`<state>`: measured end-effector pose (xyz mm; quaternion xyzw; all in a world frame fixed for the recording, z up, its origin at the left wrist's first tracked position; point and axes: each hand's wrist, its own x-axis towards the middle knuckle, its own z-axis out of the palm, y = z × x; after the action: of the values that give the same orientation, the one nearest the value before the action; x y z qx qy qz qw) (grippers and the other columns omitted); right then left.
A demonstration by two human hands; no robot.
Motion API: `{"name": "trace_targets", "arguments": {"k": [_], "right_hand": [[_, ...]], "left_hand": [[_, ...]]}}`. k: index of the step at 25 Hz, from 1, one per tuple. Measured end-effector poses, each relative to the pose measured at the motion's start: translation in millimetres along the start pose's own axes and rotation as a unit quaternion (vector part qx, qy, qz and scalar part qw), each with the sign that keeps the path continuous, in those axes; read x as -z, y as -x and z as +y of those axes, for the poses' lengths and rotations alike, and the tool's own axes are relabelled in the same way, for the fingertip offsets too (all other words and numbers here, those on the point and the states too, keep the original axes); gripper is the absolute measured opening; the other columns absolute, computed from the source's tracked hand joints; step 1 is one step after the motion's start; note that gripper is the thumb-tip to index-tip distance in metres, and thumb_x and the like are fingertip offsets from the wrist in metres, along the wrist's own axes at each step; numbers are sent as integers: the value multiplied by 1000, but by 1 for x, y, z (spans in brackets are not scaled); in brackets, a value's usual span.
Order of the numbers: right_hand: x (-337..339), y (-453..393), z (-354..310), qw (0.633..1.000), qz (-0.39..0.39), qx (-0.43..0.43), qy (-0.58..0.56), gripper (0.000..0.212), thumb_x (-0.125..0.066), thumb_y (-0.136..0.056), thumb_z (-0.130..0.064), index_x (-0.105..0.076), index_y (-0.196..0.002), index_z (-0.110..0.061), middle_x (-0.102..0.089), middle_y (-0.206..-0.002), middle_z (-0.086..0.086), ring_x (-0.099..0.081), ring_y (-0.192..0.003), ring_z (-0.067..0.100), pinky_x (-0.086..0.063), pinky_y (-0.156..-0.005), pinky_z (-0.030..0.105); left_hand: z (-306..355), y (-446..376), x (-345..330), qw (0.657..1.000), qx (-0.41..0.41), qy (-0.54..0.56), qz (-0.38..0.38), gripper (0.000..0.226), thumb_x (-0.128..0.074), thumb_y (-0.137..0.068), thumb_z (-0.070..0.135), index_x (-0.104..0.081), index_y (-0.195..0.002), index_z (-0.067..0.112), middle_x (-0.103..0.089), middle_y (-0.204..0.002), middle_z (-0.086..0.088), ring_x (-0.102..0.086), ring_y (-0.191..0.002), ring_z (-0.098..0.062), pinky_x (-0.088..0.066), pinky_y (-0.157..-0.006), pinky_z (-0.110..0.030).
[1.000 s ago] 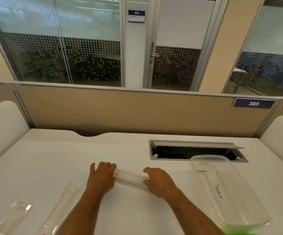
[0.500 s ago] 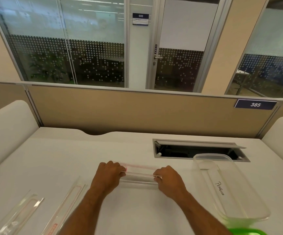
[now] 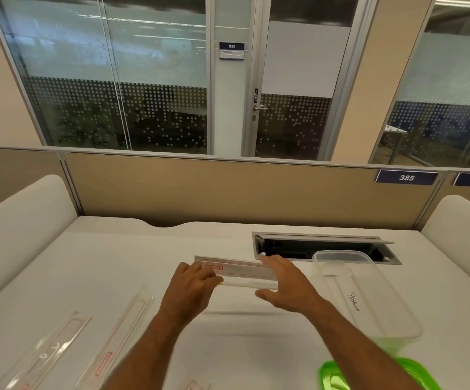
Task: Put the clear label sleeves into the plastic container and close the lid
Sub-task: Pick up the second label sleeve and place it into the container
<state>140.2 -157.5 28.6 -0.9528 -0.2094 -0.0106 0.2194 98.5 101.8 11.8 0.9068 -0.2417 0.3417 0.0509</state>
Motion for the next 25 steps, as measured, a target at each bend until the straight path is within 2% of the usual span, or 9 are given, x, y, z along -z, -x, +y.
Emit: {"name": "trace_targets", "arguments": {"k": [4, 8, 10, 11, 13, 15, 18, 22, 25], "right_hand": [[9, 15, -8, 1000, 11, -15, -20, 73, -78, -65, -51, -51, -130, -31, -55, -126, -12, -56, -104, 11, -56, -84, 32], [20, 31, -16, 997, 74, 11, -26, 66, -80, -65, -47, -50, -121, -29, -54, -112, -13, -55, -93, 11, -57, -75, 33], [27, 37, -19, 991, 123, 47, 6, 62, -80, -66, -43, -52, -118, -26, -55, -109, -10, -54, -94, 12, -52, -70, 26], [29, 39, -21, 986, 144, 72, 38, 60, -81, -66, -41, -54, -116, -23, -55, -108, -8, -54, -93, 13, -48, -67, 21], [32, 44, -23, 972, 179, 120, 97, 59, -85, -63, -36, -57, -112, -20, -57, -105, -4, -56, -90, 15, -44, -59, 15], [33, 49, -26, 959, 207, 151, 124, 61, -89, -58, -31, -55, -107, -19, -57, -100, -3, -56, -88, 16, -40, -55, 12], [37, 54, -29, 953, 223, 172, 117, 64, -91, -56, -29, -54, -107, -18, -56, -101, -2, -49, -93, 16, -47, -63, 16], [49, 59, -35, 971, 201, 122, -38, 70, -85, -63, -41, -52, -122, -22, -51, -120, -7, -47, -111, 7, -41, -92, 13], [61, 60, -41, 970, 178, 80, -144, 74, -86, -62, -47, -50, -125, -30, -53, -121, -18, -52, -110, -4, -39, -88, 4]], "left_hand": [[9, 7, 11, 997, 33, 17, 68, 34, -94, -58, 18, -74, -86, 21, -74, -88, 4, -63, -73, -19, -41, -65, -25], [21, 9, 27, 953, 238, 139, 126, 75, -92, -57, 46, -56, -114, 15, -59, -112, -3, -55, -97, -17, -42, -81, -26], [30, 4, 41, 861, 392, 308, 99, 95, -86, -54, 62, -43, -128, 22, -52, -122, 2, -56, -101, -12, -50, -80, -24], [34, -2, 47, 784, 466, 403, 73, 98, -80, -54, 71, -40, -131, 26, -54, -124, 1, -60, -100, -15, -55, -79, -29], [38, -13, 54, 616, 567, 547, 21, 87, -65, -64, 79, -44, -129, 24, -61, -120, -7, -68, -95, -27, -60, -81, -46], [42, -18, 60, 515, 599, 613, 7, 61, -64, -80, 65, -55, -118, 18, -65, -112, -13, -72, -90, -35, -61, -80, -47], [47, -16, 62, 487, 580, 652, 42, 31, -70, -88, 35, -62, -109, 13, -67, -108, -18, -72, -88, -37, -62, -72, -41], [49, -12, 68, 482, 552, 672, 108, 26, -68, -88, 10, -62, -114, 9, -70, -103, -19, -72, -82, -32, -60, -69, -37], [50, -12, 73, 504, 518, 676, 146, 23, -63, -88, 1, -64, -109, 12, -68, -107, -15, -70, -91, -30, -60, -73, -35]]}}
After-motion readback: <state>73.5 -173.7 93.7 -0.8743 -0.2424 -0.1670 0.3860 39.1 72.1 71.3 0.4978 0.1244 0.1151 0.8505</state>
